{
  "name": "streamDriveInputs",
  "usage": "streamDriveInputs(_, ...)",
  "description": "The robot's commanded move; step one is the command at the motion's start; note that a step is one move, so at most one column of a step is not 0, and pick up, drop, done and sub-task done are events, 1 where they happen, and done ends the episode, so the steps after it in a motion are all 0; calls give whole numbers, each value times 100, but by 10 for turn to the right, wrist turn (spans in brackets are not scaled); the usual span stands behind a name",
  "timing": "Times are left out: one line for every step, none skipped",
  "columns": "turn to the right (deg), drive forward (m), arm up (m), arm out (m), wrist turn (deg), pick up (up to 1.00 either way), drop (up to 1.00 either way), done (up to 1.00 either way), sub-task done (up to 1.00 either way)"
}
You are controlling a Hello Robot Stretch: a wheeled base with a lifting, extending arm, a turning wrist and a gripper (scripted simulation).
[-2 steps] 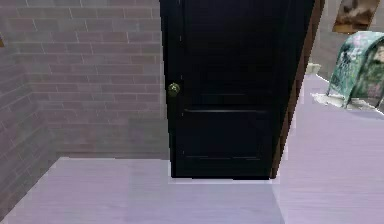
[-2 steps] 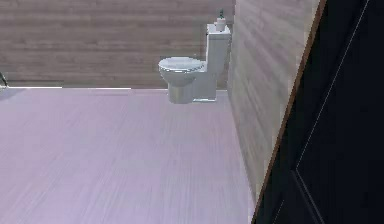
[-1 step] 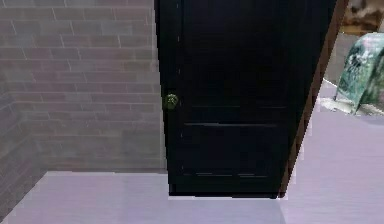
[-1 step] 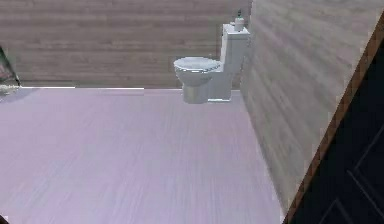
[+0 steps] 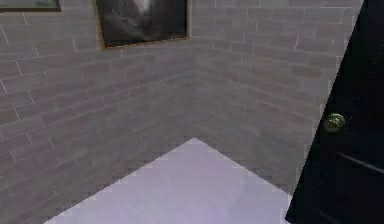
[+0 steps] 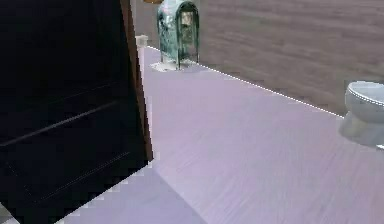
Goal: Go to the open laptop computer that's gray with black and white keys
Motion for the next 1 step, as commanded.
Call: streamDriveInputs(-390,0,0,0,0,0,0,0,0)
